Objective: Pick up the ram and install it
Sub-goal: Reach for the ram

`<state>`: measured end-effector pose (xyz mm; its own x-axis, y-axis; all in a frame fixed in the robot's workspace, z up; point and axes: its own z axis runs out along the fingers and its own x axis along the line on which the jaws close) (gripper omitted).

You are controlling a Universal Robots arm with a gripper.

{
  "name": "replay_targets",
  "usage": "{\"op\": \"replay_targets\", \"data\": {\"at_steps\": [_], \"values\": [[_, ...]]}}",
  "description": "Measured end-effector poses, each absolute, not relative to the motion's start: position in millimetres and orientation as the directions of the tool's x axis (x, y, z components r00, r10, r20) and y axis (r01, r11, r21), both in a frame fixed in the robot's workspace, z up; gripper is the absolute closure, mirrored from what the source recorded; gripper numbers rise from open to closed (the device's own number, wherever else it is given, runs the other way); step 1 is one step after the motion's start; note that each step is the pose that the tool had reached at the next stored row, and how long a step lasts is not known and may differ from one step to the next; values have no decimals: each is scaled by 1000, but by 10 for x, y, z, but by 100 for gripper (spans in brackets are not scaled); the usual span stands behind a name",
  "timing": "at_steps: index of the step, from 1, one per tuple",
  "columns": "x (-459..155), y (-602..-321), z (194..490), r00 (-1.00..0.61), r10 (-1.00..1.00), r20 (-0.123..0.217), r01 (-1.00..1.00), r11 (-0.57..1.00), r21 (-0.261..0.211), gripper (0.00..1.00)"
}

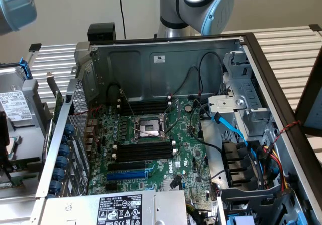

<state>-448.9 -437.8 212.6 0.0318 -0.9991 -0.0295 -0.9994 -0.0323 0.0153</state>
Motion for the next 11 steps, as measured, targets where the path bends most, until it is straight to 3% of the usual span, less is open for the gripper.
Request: {"op": "replay_targets", "data": {"at_steps": [11], "values": [[-4496,-4411,2116,32,-999,-30,-999,-32,15,75]]}}
